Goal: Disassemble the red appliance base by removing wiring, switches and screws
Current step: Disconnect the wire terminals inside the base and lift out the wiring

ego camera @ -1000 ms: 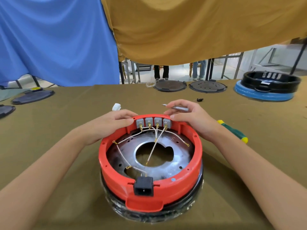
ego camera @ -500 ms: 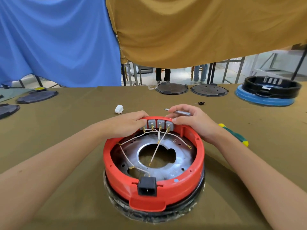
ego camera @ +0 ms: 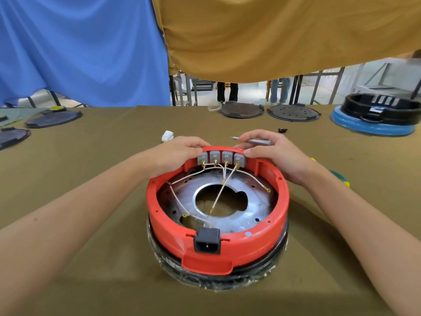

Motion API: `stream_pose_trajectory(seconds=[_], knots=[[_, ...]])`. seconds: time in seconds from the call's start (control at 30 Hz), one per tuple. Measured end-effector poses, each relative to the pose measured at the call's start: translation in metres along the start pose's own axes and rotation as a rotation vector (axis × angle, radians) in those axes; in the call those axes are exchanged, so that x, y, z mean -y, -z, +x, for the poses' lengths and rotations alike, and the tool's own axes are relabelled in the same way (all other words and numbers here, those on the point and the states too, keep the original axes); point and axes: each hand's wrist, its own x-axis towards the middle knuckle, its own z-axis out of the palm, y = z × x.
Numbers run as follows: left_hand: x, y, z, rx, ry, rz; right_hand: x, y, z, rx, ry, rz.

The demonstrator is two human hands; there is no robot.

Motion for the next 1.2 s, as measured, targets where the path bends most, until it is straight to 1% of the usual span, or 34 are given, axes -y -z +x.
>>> stream_pose_trajectory(seconds=[0.1, 0.23, 0.33, 0.4, 0.47, 0.57, 0.7, 0.83, 1.1, 1.2], knots=[[0.003, -0.001, 0.001, -0.057, -0.039, 0.127, 0.000, -0.001, 0.000, -0.003, -0.002, -0.003], [0.001, -0.005, -0.001, -0.166, -0.167, 0.226, 0.002, -0.006, -0.002, -0.043, 0.010, -0.057], [-0.006, -0.004, -0.004, -0.227, -0.242, 0.352, 0.005, -0.010, -0.005, -0.078, 0.005, -0.107], [-0.015, -0.009, -0.007, -0.247, -0.260, 0.366, 0.006, -0.011, -0.010, -0.084, 0.015, -0.140], [-0.026, -0.019, -0.008, -0.229, -0.243, 0.320, 0.006, -0.012, -0.015, -0.111, 0.029, -0.145], [-0.039, -0.038, -0.008, -0.183, -0.161, 0.304, 0.004, -0.015, -0.020, -0.167, 0.045, -0.123], [-0.046, -0.049, -0.008, -0.234, -0.093, 0.328, 0.005, -0.018, -0.023, -0.200, 0.057, -0.139], [-0.051, -0.055, -0.007, -0.273, -0.092, 0.331, 0.006, -0.018, -0.024, -0.204, 0.071, -0.140], [-0.050, -0.058, -0.002, -0.281, -0.056, 0.410, 0.008, -0.018, -0.024, -0.187, 0.092, -0.146], [-0.049, -0.061, -0.001, -0.288, -0.070, 0.423, 0.012, -0.019, -0.025, -0.213, 0.156, -0.214]])
